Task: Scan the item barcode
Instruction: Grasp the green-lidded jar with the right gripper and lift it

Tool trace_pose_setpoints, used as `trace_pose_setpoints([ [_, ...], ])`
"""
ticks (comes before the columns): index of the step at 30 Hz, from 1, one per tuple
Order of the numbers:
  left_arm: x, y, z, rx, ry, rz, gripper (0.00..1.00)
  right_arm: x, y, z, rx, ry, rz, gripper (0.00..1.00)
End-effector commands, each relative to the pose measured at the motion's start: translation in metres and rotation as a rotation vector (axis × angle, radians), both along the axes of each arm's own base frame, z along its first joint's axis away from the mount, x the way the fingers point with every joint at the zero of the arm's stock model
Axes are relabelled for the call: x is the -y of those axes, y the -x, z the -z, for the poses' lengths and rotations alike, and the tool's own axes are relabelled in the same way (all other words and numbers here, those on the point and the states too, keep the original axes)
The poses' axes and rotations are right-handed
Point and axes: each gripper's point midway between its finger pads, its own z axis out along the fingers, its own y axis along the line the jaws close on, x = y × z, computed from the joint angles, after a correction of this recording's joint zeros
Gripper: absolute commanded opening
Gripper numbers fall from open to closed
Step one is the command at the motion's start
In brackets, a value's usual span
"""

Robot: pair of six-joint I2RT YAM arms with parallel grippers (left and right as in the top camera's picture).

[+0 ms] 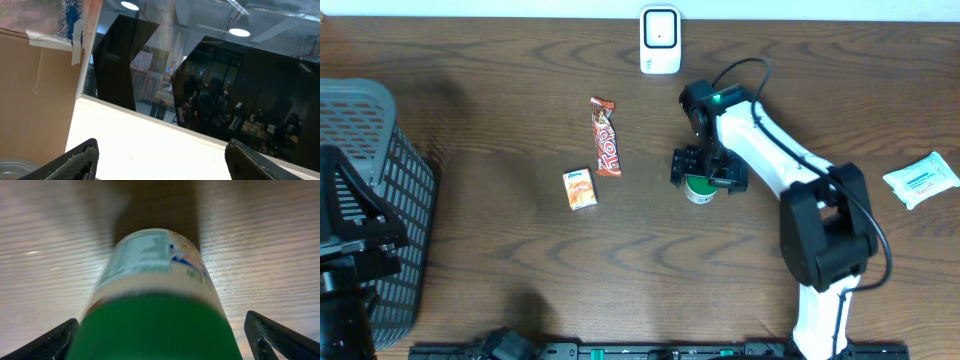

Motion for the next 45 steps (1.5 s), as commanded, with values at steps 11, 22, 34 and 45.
trace_pose_setpoints([
  [11,-0.002,0.003,0.0,0.009,0.012,0.004,0.81,0.001,-0.015,-0.03,0.154,0.02,-0.18,0.99],
  [22,-0.002,0.003,0.0,0.008,0.011,0.004,0.81,0.0,-0.006,0.004,0.161,0.029,-0.199,0.99],
  [34,-0.002,0.003,0.0,0.009,0.012,0.004,0.81,0.001,-0.004,0.029,0.188,0.022,-0.197,0.94],
  [45,-0.001,0.003,0.001,0.006,0.01,0.004,0.81,-0.007,-0.003,0.027,0.178,-0.032,-0.189,0.98],
])
